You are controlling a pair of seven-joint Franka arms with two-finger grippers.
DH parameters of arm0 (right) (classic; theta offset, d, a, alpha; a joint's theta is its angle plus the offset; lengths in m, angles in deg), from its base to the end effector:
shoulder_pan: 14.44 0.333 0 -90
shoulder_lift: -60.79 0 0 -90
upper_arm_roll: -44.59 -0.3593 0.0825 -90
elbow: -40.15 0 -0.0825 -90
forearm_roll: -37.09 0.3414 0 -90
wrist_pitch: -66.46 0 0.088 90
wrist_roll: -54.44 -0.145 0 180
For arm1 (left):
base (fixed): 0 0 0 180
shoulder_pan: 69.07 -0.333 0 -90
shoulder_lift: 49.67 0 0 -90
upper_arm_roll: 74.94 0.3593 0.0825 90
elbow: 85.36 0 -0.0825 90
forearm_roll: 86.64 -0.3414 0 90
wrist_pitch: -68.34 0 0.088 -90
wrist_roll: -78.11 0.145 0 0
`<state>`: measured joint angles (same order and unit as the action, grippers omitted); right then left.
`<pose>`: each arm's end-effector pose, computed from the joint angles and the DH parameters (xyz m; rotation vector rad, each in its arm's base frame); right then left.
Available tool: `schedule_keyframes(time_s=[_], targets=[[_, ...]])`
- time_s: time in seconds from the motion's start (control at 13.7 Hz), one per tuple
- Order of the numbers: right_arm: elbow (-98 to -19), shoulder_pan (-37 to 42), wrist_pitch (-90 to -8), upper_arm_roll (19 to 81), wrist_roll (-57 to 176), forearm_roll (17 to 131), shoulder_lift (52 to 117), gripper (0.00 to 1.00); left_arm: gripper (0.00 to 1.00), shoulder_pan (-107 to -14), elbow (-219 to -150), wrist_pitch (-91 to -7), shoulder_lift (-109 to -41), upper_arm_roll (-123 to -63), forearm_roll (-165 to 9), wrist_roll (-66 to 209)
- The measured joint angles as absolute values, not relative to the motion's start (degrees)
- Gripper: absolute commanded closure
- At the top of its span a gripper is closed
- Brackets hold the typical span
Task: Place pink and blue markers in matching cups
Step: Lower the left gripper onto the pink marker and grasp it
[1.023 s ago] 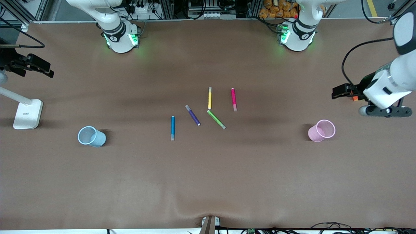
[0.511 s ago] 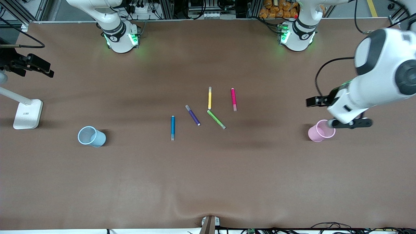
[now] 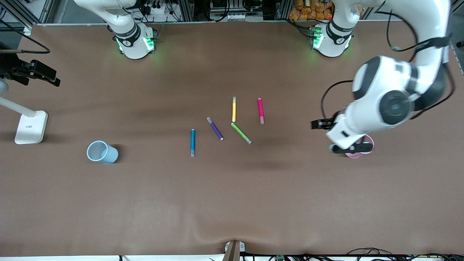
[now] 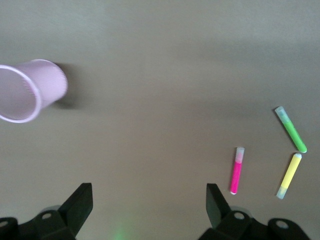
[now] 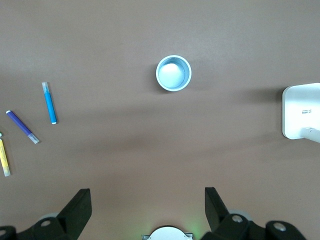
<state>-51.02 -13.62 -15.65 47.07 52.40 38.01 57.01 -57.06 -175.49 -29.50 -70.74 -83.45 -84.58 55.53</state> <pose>0.4701 -0.0120 0.6424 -3.1182 0.0981 0.1440 0.5699 -0.2063 0.4331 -3.1156 -0.0758 0.3851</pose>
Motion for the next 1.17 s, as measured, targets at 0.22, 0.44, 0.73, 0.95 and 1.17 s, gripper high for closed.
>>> schedule_keyframes(time_s=[0.22,0.44,0.73,0.95,1.17], targets=[[-51.0,-13.6,-15.6,47.1,52.4,38.0,57.0,0.00,0.00,-54.7,-175.5,-33.1,-74.0,-83.5,-80.7,53.7],[-51.0,-13.6,-15.6,47.1,52.4,38.0,57.0,0.00,0.00,-51.6,-175.4,-35.2,-76.5,-83.6,-79.8,49.9],[-51.0,-13.6,-15.6,47.1,52.4,38.0,57.0,0.00,0.00,-46.0,-176.3,-39.2,-79.3,-83.5,-80.0,41.5],[-51.0,-13.6,-15.6,47.1,52.4,38.0,57.0,0.00,0.00,-43.3,-180.2,-45.5,-80.8,-83.5,-80.9,37.3],[-51.0,-13.6,-15.6,47.1,52.4,38.0,57.0,0.00,0.00,-41.8,-183.9,-49.2,-81.5,-83.5,-81.2,35.1]])
